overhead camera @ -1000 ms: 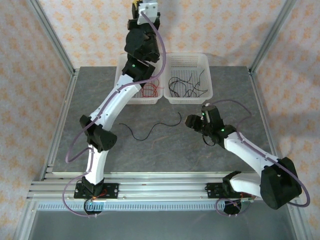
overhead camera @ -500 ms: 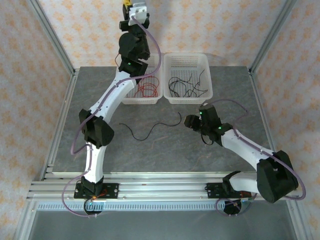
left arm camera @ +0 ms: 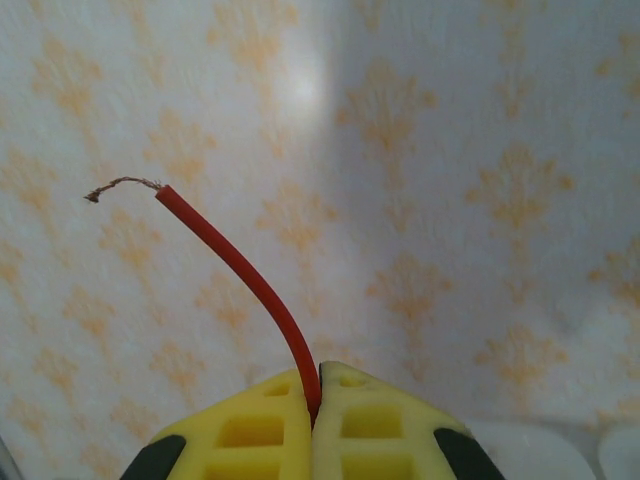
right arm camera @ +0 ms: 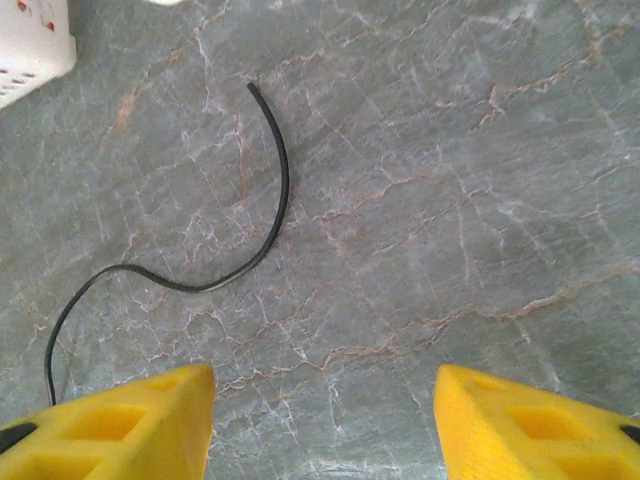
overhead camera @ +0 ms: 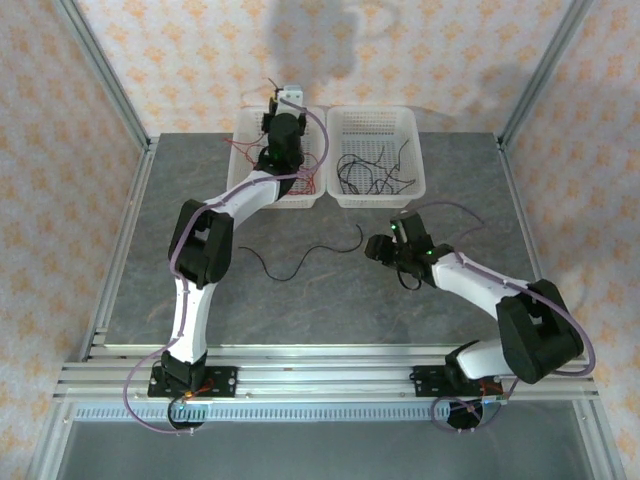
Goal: Untangle the cables
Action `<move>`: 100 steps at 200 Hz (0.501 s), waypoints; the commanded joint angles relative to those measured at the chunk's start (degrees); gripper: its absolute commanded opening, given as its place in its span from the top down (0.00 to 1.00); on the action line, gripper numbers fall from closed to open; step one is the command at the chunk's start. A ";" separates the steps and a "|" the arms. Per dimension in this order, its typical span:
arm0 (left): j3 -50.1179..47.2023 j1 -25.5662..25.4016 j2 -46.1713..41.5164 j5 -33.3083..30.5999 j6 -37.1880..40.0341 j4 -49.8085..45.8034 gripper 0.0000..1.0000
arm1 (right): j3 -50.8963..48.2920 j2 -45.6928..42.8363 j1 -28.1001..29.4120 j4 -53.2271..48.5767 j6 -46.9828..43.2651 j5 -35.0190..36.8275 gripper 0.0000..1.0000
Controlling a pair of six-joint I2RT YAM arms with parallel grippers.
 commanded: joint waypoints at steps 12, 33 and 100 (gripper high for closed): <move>8.34 -0.02 -0.19 2.83 -15.60 -28.61 1.00 | 2.76 0.15 1.76 -0.21 -0.82 0.15 0.41; 11.64 -0.02 1.82 7.25 -21.83 -39.75 1.00 | 3.11 0.17 2.63 -1.34 -0.83 0.59 0.41; 29.83 1.71 16.28 16.09 -33.07 -62.94 1.00 | 3.22 -2.27 3.58 -3.62 -0.43 1.91 0.41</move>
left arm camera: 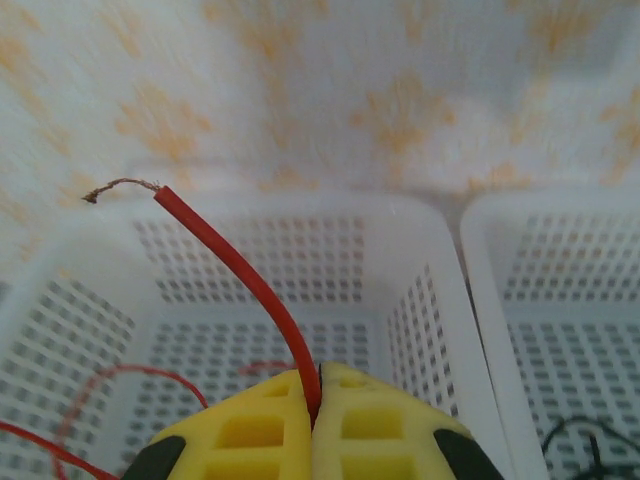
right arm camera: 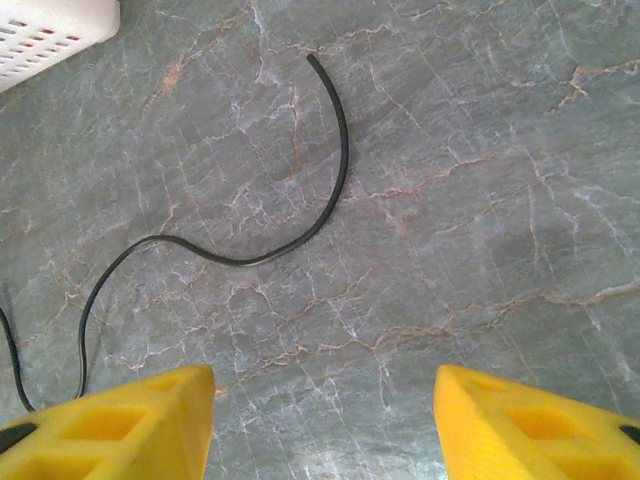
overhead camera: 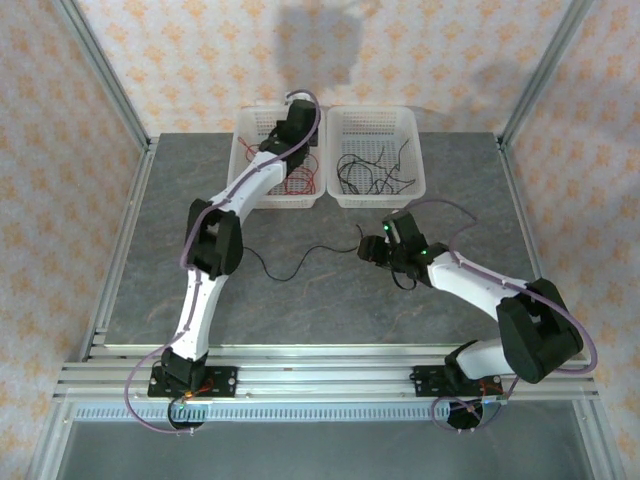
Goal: Untangle the cables
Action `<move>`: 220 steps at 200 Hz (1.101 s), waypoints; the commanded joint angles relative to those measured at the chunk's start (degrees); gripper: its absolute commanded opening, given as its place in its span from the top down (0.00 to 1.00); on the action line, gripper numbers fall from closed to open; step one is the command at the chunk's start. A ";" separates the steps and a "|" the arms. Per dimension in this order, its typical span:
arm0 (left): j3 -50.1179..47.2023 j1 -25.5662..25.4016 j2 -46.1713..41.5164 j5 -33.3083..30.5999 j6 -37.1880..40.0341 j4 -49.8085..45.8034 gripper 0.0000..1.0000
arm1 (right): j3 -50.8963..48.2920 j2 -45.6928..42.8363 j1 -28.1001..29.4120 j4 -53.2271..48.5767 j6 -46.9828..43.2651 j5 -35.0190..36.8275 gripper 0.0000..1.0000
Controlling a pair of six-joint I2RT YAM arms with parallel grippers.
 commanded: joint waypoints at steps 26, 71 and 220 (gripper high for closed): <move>3.75 3.71 5.42 6.99 -12.71 -14.92 1.00 | 1.48 -2.93 0.74 -3.26 -0.67 2.30 0.41; 1.99 3.87 3.10 12.03 -14.03 -14.33 0.58 | 2.87 -2.23 1.49 -4.70 -0.76 3.04 0.41; -10.98 2.65 -22.27 21.05 -9.60 -8.48 0.06 | 27.90 23.69 19.43 -14.89 11.35 12.20 0.39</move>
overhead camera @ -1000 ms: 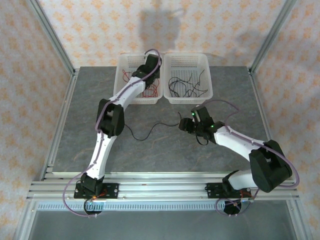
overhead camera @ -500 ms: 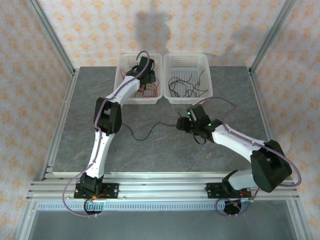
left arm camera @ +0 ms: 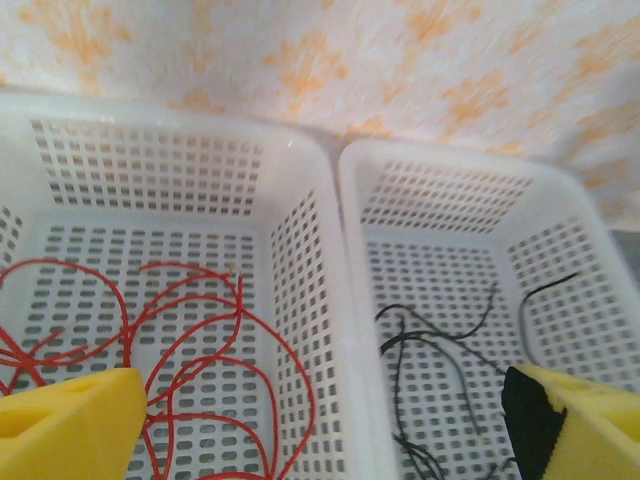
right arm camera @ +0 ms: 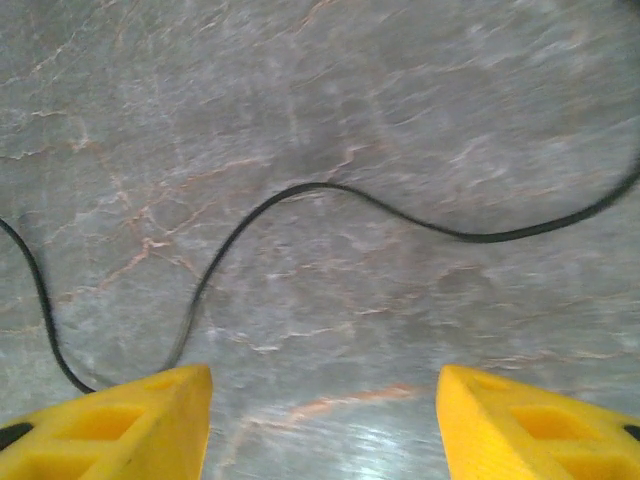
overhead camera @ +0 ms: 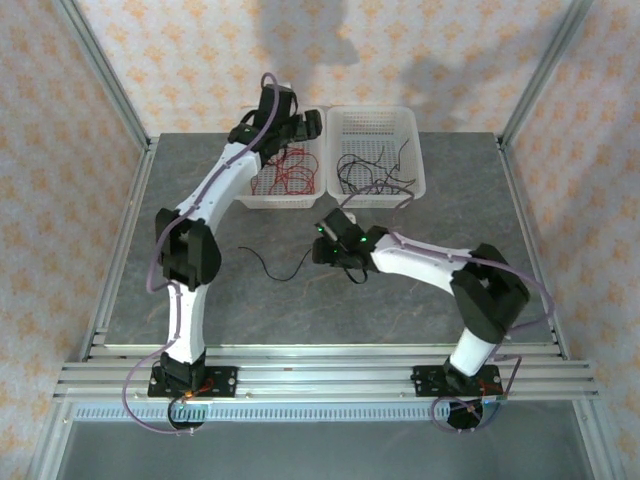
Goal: Untangle the cables
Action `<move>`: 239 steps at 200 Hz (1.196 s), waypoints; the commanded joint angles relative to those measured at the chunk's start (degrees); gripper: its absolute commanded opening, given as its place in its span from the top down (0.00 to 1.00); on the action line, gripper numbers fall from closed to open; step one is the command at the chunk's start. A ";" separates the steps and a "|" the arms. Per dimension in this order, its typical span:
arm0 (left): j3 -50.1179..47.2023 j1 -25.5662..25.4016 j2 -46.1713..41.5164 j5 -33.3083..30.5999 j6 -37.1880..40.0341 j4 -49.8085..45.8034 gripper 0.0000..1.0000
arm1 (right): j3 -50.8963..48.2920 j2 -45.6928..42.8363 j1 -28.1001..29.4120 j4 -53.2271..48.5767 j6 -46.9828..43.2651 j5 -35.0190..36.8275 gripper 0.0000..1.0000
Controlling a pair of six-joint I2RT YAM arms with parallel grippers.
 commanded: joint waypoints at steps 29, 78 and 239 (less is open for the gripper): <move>-10.50 -0.44 -13.61 -0.37 2.88 0.34 0.05 | 9.15 9.44 1.99 -4.43 12.40 0.28 0.40; -25.77 -0.44 -26.70 -2.52 3.24 2.10 0.05 | 14.92 16.19 2.98 -7.18 16.54 1.32 0.42; -36.88 -0.29 -34.62 -2.65 5.71 4.05 0.04 | 27.60 29.27 4.94 -16.30 12.79 8.47 0.98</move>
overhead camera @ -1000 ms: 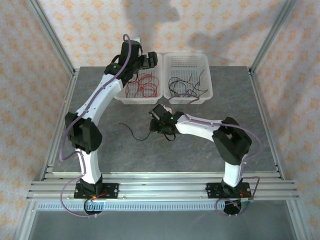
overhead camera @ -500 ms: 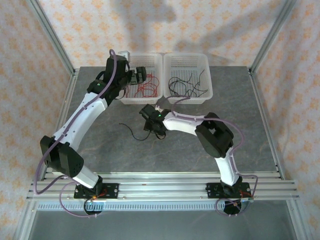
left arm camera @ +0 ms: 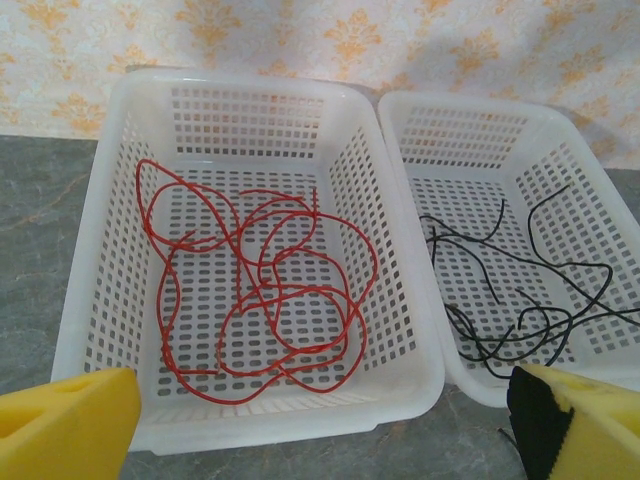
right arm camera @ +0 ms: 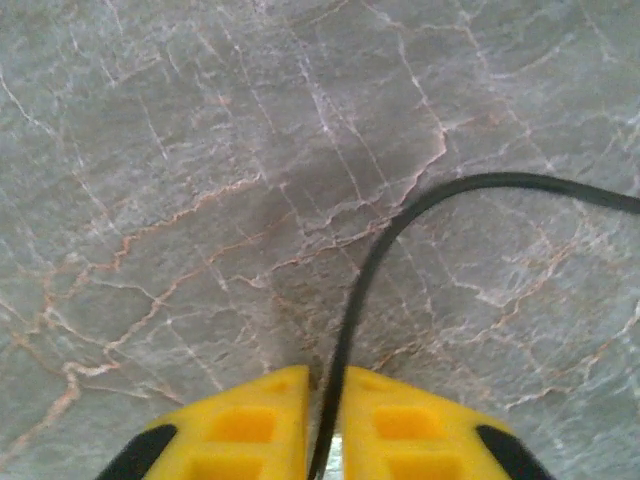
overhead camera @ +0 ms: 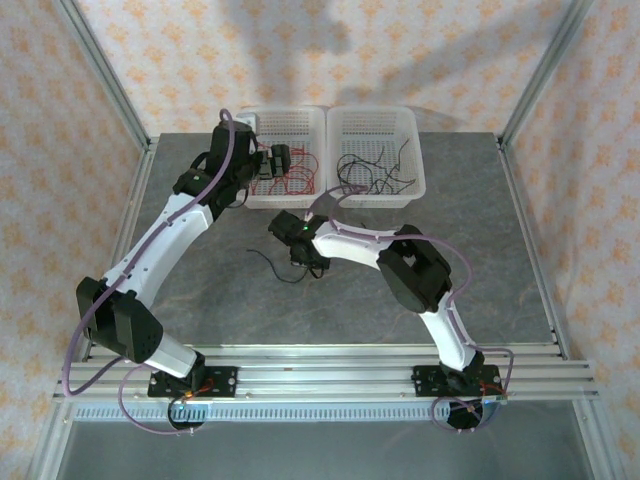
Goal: Untangle the cables
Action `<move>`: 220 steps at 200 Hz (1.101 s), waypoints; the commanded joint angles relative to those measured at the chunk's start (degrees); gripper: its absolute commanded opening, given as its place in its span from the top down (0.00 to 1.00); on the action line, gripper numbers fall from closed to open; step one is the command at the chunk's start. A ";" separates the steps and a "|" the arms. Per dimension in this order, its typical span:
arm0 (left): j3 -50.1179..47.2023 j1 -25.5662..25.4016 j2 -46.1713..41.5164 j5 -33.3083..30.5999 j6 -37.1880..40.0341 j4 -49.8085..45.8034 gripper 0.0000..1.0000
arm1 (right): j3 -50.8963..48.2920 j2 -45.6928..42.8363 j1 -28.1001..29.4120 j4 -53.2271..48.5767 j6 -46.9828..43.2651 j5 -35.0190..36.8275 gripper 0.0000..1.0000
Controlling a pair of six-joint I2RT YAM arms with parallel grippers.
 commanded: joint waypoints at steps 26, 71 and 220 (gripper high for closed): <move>-1.52 -0.20 -1.70 0.17 0.02 1.51 0.05 | -2.44 1.08 0.19 5.08 -1.32 2.09 1.00; -5.86 -0.72 -6.72 1.30 -1.89 1.93 0.05 | -7.79 -5.97 0.20 7.83 -3.12 5.40 1.00; -23.14 -0.88 -27.24 1.02 -5.73 11.46 0.01 | 7.05 -28.95 -1.20 3.65 -33.85 17.70 1.00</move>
